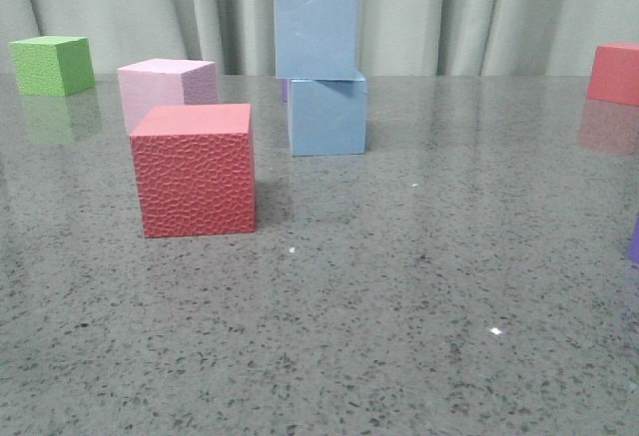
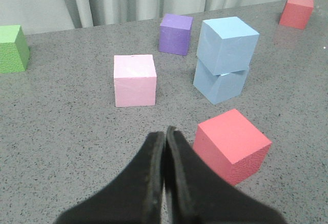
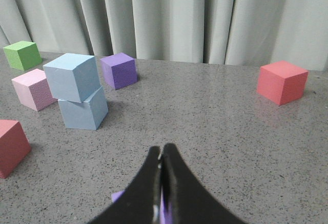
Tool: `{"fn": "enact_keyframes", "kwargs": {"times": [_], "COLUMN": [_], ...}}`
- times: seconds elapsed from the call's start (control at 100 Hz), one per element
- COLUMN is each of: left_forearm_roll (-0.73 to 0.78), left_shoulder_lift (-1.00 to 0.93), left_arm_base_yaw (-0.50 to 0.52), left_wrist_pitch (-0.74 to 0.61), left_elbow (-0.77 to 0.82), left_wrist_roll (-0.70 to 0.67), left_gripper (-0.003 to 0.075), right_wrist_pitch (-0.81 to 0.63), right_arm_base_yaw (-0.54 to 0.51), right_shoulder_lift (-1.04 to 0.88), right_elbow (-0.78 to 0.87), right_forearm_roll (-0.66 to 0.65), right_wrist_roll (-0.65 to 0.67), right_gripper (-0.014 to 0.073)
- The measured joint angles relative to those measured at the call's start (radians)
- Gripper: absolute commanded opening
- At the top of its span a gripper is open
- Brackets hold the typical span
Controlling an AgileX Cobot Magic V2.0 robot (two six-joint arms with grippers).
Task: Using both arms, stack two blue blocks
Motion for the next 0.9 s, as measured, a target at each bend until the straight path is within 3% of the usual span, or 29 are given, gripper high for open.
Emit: {"fn": "enact_keyframes", "kwargs": {"times": [0.64,0.9], "left_forearm_roll": [0.01,0.004], "left_shoulder_lift": [0.0,-0.075], "left_arm_base_yaw": [0.006,0.131], "left_wrist_pitch": [-0.019,-0.171], "left_elbow": [0.002,0.093], "left_wrist_roll": [0.0,0.108], "left_gripper": [-0.0019,-0.0019], "right_wrist_pitch": [0.0,0.0], "right_arm_base_yaw": [-0.002,-0.002], "right_shoulder_lift": [0.0,0.0], "right_elbow": [0.0,0.0], "right_forearm_roll": [-0.002,-0.002], "right_wrist_roll": [0.0,0.0], "right_gripper": [-0.0069,-0.0069]}}
